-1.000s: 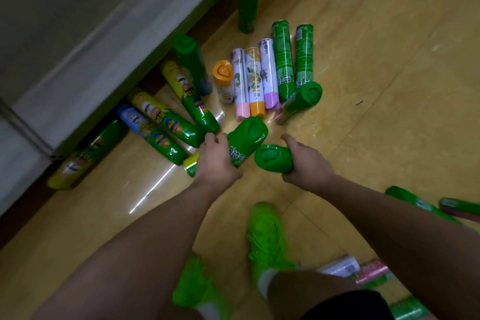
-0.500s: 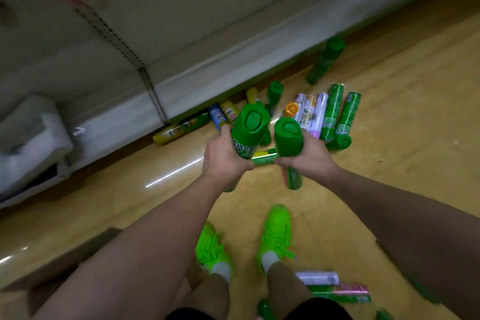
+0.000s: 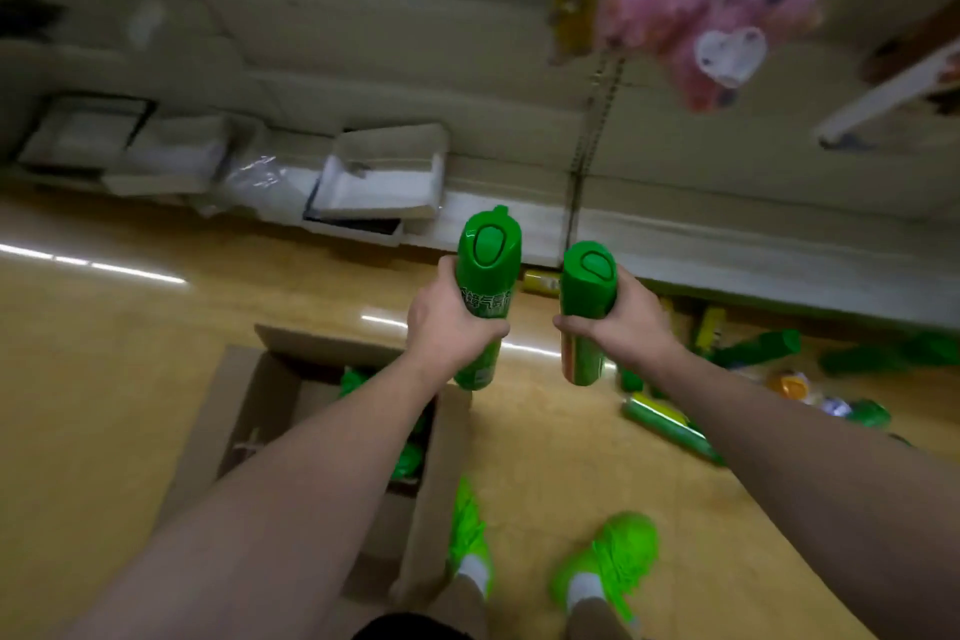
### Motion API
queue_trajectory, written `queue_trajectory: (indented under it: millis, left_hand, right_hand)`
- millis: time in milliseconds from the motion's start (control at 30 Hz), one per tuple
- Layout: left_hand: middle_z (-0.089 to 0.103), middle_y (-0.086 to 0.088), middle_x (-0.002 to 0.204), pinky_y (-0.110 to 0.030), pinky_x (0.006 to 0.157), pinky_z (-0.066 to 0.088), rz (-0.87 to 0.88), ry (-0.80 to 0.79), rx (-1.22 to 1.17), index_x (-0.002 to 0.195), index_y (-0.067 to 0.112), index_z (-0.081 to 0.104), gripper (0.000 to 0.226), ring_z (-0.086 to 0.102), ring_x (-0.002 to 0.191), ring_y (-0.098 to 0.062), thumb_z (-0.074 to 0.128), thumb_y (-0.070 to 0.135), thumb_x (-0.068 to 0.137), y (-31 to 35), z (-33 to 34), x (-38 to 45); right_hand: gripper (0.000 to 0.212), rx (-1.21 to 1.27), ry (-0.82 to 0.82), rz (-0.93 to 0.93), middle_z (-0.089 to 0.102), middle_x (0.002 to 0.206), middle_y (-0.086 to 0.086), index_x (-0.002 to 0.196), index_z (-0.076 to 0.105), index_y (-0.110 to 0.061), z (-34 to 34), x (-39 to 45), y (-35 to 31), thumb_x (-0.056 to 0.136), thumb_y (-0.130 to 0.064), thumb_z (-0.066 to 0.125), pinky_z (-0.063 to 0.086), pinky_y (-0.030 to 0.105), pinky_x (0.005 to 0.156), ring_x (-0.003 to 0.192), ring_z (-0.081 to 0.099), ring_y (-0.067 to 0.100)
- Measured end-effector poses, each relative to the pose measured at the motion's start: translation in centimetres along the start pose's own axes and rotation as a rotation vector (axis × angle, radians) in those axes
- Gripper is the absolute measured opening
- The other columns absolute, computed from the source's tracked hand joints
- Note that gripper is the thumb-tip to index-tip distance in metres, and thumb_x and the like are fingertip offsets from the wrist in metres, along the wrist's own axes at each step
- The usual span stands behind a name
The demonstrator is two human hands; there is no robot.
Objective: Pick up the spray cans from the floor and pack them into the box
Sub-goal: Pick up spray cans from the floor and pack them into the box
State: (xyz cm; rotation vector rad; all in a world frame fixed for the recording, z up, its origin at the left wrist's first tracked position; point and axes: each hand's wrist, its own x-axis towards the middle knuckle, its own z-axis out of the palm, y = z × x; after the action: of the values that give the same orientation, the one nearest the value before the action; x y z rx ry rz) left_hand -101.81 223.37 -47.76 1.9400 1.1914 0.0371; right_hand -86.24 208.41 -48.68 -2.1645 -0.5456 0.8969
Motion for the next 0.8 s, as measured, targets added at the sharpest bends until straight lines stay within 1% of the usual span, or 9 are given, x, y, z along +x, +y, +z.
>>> queue_trajectory:
  millis: [167, 233, 300, 400, 500, 567, 633, 700, 800]
  left_hand:
    - [0.066, -0.001, 0.122, -0.042, 0.102, 0.048, -0.257, 0.234, -0.192, 0.130, 0.024, 0.049, 0.089, 0.060, 0.116, -0.024, 0.095, 0.033, 0.055, -10.4, -10.1, -0.9]
    - [0.067, 0.001, 0.119, -0.045, 0.102, 0.049, -0.346, 0.297, -0.262, 0.127, 0.031, 0.047, 0.097, 0.062, 0.113, -0.023, 0.095, 0.044, 0.044, -14.7, -13.3, -1.7]
    - [0.068, 0.006, 0.113, -0.047, 0.100, 0.051, -0.413, 0.352, -0.311, 0.122, 0.034, 0.047, 0.100, 0.064, 0.109, -0.021, 0.094, 0.051, 0.035, -19.3, -15.4, -2.7]
    - [0.067, 0.009, 0.114, -0.046, 0.101, 0.050, -0.499, 0.428, -0.376, 0.125, 0.033, 0.047, 0.105, 0.064, 0.110, -0.019, 0.093, 0.052, 0.033, -24.3, -17.4, -5.5]
    - [0.067, 0.007, 0.117, -0.045, 0.100, 0.050, -0.586, 0.476, -0.411, 0.126, 0.033, 0.046, 0.107, 0.062, 0.112, -0.020, 0.093, 0.056, 0.032, -28.6, -17.6, -8.6]
    - [0.066, 0.006, 0.119, -0.045, 0.100, 0.051, -0.648, 0.518, -0.463, 0.123, 0.035, 0.047, 0.112, 0.062, 0.114, -0.020, 0.088, 0.067, 0.024, -31.3, -16.7, -10.4]
    - [0.067, 0.005, 0.120, -0.045, 0.099, 0.051, -0.710, 0.562, -0.504, 0.124, 0.032, 0.050, 0.111, 0.062, 0.113, -0.020, 0.088, 0.066, 0.025, -33.1, -15.4, -12.2]
    - [0.067, 0.005, 0.121, -0.042, 0.100, 0.050, -0.740, 0.593, -0.526, 0.128, 0.029, 0.051, 0.106, 0.061, 0.114, -0.018, 0.094, 0.056, 0.034, -33.9, -14.0, -13.7]
    - [0.065, 0.010, 0.119, -0.040, 0.100, 0.049, -0.782, 0.648, -0.624, 0.126, 0.033, 0.049, 0.106, 0.060, 0.114, -0.016, 0.091, 0.058, 0.032, -36.0, -10.8, -15.3]
  right_hand:
    - [0.077, -0.051, -0.149, -0.051, 0.066, 0.117, -0.003, 0.127, 0.057, -0.017, 10.0, 0.1, -7.6, 0.060, -0.024, 0.095, 0.053, 0.038, 0.095, 0.110, 0.062, 0.019]
    - [0.081, -0.060, -0.212, -0.085, 0.061, 0.115, -0.008, 0.130, 0.053, -0.019, 13.6, -0.4, -10.1, 0.061, -0.020, 0.094, 0.052, 0.036, 0.096, 0.111, 0.059, 0.015]
    - [0.084, -0.079, -0.273, -0.120, 0.059, 0.114, -0.011, 0.132, 0.048, -0.023, 17.0, -0.8, -12.0, 0.061, -0.019, 0.094, 0.052, 0.036, 0.095, 0.110, 0.056, 0.013]
    - [0.082, -0.152, -0.390, -0.156, 0.061, 0.120, -0.009, 0.131, 0.050, -0.027, 22.0, -1.2, -13.8, 0.061, -0.025, 0.094, 0.052, 0.040, 0.097, 0.115, 0.057, 0.014]
    - [0.076, -0.251, -0.496, -0.197, 0.060, 0.115, -0.009, 0.128, 0.053, -0.024, 26.5, -1.9, -14.8, 0.064, -0.028, 0.092, 0.053, 0.035, 0.091, 0.111, 0.058, 0.013]
    - [0.072, -0.317, -0.559, -0.245, 0.060, 0.112, -0.010, 0.126, 0.053, -0.023, 29.1, -2.5, -14.9, 0.066, -0.032, 0.092, 0.053, 0.031, 0.086, 0.107, 0.059, 0.013]
    - [0.071, -0.361, -0.608, -0.285, 0.063, 0.114, -0.007, 0.125, 0.053, -0.022, 31.4, -2.8, -14.5, 0.066, -0.034, 0.091, 0.055, 0.036, 0.090, 0.108, 0.061, 0.013]
    - [0.071, -0.396, -0.650, -0.309, 0.065, 0.119, -0.004, 0.126, 0.054, -0.020, 33.4, -3.1, -13.9, 0.067, -0.033, 0.091, 0.055, 0.038, 0.093, 0.109, 0.061, 0.013]
    - [0.067, -0.436, -0.712, -0.373, 0.065, 0.120, -0.004, 0.123, 0.054, -0.022, 36.2, -3.1, -12.8, 0.068, -0.030, 0.091, 0.055, 0.039, 0.094, 0.112, 0.062, 0.014]
